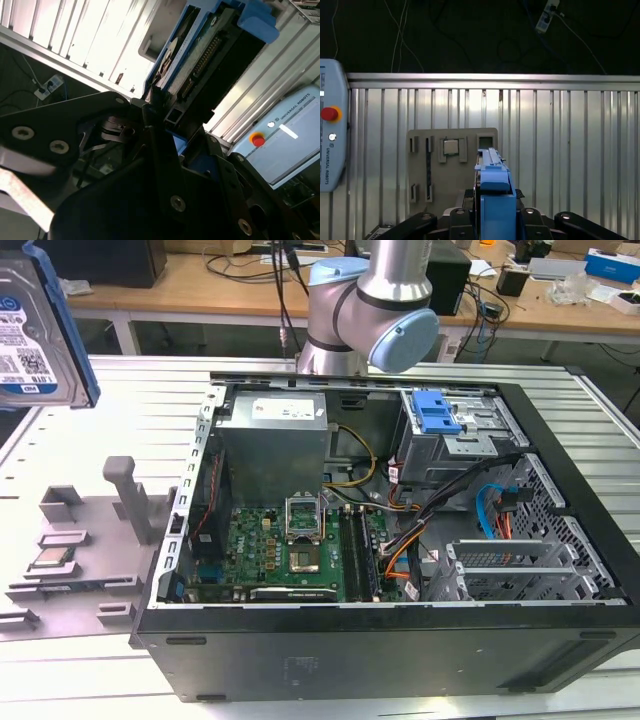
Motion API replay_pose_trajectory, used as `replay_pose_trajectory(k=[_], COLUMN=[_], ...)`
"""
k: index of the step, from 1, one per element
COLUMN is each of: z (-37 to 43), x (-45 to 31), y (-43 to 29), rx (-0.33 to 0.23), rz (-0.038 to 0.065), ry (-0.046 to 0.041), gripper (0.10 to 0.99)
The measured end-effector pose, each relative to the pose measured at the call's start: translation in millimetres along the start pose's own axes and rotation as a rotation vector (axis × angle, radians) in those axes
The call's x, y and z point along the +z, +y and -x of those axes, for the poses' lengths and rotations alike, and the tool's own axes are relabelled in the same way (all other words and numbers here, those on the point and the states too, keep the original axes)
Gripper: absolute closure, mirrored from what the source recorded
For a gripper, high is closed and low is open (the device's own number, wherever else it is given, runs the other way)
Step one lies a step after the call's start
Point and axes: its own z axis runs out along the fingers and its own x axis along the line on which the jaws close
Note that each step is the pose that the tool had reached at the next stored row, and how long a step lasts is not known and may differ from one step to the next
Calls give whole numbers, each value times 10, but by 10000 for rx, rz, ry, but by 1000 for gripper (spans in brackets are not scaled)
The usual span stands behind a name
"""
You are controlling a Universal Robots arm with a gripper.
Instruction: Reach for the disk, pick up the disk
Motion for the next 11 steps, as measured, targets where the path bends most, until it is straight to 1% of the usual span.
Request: replay_pose_trajectory(k=[3,9,11], z=[-2,-2,-3], x=[-94,-98,-99], y=[4,3,-34], rx=[1,1,1], rz=[1,0,0], ry=[0,-1,0], gripper=[722,722,722])
